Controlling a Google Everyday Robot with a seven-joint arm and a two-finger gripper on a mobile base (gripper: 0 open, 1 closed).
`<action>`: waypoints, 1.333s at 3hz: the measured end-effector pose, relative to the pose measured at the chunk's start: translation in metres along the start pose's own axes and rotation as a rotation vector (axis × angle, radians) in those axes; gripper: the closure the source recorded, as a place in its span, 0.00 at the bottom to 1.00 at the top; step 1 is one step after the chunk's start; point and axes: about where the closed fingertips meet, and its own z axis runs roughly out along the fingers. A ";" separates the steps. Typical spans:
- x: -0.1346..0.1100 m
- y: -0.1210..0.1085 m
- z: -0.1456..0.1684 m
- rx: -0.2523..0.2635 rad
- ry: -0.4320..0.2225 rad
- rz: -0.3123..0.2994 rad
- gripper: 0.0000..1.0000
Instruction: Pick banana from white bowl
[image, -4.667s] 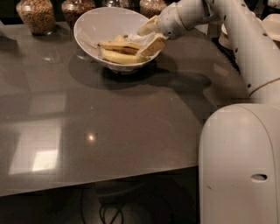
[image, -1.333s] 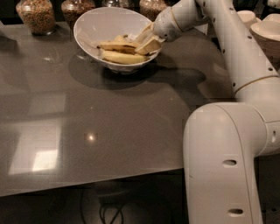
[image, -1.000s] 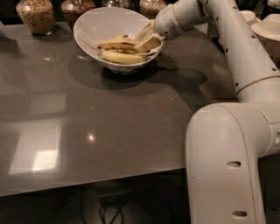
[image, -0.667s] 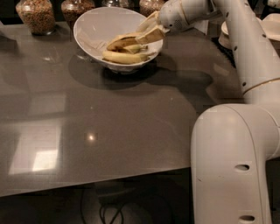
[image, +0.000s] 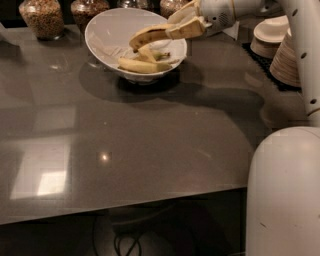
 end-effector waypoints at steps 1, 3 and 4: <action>-0.021 0.019 -0.047 0.073 -0.114 0.013 1.00; -0.026 0.089 -0.109 0.178 -0.272 0.088 1.00; -0.025 0.137 -0.122 0.178 -0.312 0.129 1.00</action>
Offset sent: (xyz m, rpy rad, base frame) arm -0.1397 -0.0950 0.0206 0.3707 0.0041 -0.1359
